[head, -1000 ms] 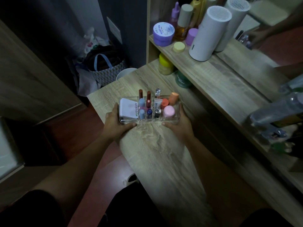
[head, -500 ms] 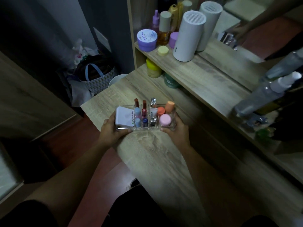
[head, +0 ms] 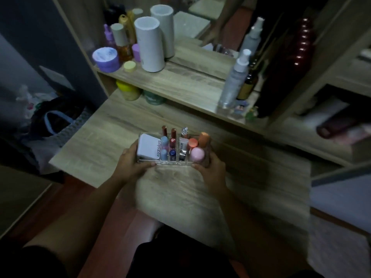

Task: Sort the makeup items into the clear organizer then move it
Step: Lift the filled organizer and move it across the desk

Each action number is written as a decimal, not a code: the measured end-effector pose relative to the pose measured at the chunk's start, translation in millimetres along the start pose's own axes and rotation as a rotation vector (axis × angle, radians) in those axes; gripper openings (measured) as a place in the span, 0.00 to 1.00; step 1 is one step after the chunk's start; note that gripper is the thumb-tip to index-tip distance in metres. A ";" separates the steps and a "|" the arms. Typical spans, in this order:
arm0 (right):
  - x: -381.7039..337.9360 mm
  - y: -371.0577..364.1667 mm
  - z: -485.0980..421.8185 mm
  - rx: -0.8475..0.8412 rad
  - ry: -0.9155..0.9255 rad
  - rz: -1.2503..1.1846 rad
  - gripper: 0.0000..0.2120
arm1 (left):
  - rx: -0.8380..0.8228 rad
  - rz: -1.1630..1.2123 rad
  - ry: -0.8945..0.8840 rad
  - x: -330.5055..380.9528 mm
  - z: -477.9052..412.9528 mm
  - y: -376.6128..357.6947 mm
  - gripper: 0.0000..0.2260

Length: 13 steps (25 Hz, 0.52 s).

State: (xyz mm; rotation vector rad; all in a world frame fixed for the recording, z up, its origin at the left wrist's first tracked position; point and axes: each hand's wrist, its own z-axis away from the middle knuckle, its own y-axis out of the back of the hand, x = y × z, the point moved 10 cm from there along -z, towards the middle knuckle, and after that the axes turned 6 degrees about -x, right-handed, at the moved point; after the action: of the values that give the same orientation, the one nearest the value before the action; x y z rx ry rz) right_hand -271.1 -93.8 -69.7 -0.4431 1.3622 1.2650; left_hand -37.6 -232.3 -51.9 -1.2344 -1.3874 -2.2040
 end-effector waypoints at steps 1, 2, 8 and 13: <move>7.0 7.5 8.7 0.018 -0.021 -0.048 0.31 | -0.019 -0.010 -0.017 7.1 -5.1 -7.7 0.40; 14.2 15.7 17.0 0.041 -0.046 -0.095 0.30 | -0.044 -0.017 -0.036 14.2 -9.6 -18.0 0.40; 66.0 72.4 48.1 0.216 -0.193 -0.077 0.28 | -0.205 0.008 -0.168 61.7 -36.8 -82.2 0.38; 98.5 118.3 59.3 0.311 -0.258 0.050 0.29 | -0.314 0.040 -0.220 93.9 -45.1 -132.3 0.38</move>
State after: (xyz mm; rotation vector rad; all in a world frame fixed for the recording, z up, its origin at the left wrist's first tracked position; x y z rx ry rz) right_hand -369.1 36.9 -92.6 -0.0286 1.3248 1.0839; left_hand -197.6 -182.6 -69.3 -1.6393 -1.1009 -2.3824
